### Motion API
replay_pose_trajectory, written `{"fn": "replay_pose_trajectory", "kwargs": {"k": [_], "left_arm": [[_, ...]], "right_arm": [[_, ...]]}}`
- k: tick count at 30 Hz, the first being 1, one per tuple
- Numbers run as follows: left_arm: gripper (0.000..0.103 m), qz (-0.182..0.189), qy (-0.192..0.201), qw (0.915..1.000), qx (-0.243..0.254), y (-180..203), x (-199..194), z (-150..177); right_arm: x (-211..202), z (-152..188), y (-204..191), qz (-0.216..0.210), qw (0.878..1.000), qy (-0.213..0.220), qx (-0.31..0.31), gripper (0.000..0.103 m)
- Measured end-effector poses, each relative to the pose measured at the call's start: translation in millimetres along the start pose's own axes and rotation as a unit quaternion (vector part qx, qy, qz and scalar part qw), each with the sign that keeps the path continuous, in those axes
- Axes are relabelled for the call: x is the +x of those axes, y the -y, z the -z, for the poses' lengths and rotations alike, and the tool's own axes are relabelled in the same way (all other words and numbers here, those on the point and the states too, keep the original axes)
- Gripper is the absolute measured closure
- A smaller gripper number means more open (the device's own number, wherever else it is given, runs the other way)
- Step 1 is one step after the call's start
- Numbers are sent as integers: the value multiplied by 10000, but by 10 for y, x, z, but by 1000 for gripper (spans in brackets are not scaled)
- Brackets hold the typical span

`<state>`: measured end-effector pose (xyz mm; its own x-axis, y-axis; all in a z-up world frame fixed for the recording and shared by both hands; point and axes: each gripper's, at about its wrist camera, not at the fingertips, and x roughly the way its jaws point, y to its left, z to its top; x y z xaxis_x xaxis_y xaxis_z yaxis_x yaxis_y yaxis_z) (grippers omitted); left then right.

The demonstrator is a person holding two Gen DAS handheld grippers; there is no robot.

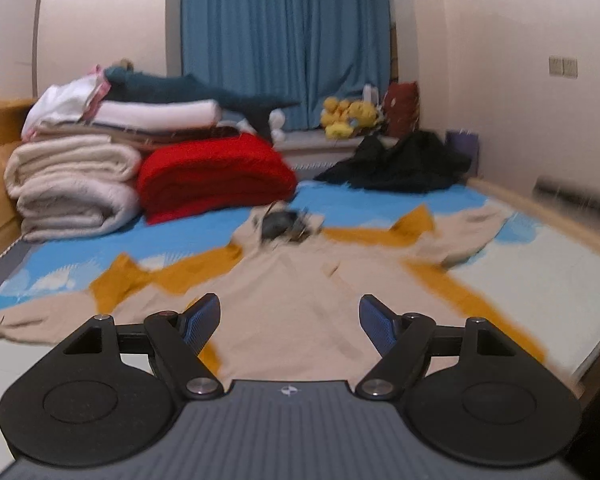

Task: Fold large clothes
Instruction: 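Move the left gripper toward the cuff of the sleeve nearest it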

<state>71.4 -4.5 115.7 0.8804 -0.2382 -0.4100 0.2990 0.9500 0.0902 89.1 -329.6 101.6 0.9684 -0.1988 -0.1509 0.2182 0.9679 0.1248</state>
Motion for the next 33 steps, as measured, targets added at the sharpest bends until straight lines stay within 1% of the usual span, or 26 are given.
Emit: {"fn": "replay_pose_trajectory", "kwargs": {"k": [2,4,6,8,10,11,14,16,18,19,20,21,23,25,26,28,30,31,33], "left_arm": [[22,-12,-46,9999,-110,237,-70,-363],[19,2,-182,9992,-343,406,-84,-678],[18,176,-394,9965,-720,520,-23,-973],[18,414,-475,9926,-1038,557,114,-1209],[18,465,-510,9912,-1127,552,315,-1338],[18,406,-497,9921,-1082,546,451,-1394],[19,253,-430,9942,-952,432,877,-1424],[22,186,-443,9948,-896,281,1217,-1380],[28,-10,-380,9966,-733,65,1603,-1304],[34,-109,-390,9969,-677,-42,1764,-1262],[39,-177,-412,9968,-657,-194,1937,-1170],[41,-231,-445,9965,-670,-334,2108,-1087],[51,-341,-507,9957,-698,-619,2403,-885],[54,-499,-584,9942,-750,-895,2642,-671],[56,-556,-626,9931,-822,-1042,2744,-563],[56,-662,-711,9904,-985,-1289,2915,-340],[56,-803,-994,9844,-1213,-1527,3088,-114],[56,-877,-1156,9796,-1389,-1644,3189,-40],[56,-995,-1252,9729,-1673,-1840,3307,43]], "right_arm": [[-19,13,17,-34,10000,22,-71,52],[-58,19,53,-81,9999,21,-75,52],[-100,13,108,-137,9999,40,-65,52],[-128,5,169,-165,9998,58,-53,52],[-133,5,231,-136,9999,42,-24,52],[-128,9,259,-108,9999,13,-12,52],[-106,31,327,-10,9999,-91,42,52],[-95,46,334,32,9999,-136,44,52],[-76,60,308,40,9999,-164,-5,52],[-66,65,283,29,9998,-172,-21,52],[-52,66,259,14,9998,-183,-26,52],[-41,69,235,18,9998,-200,-31,52],[-18,55,165,35,9998,-166,-66,52],[2,21,94,-33,9999,-85,-115,52],[18,5,47,-50,9998,-36,-165,52],[94,-24,-64,-38,9992,19,-405,52],[275,-65,-218,-19,9977,-33,-678,51],[394,-94,-295,-43,9974,-77,-718,50],[700,-174,-496,-153,9976,-176,-649,50]]}}
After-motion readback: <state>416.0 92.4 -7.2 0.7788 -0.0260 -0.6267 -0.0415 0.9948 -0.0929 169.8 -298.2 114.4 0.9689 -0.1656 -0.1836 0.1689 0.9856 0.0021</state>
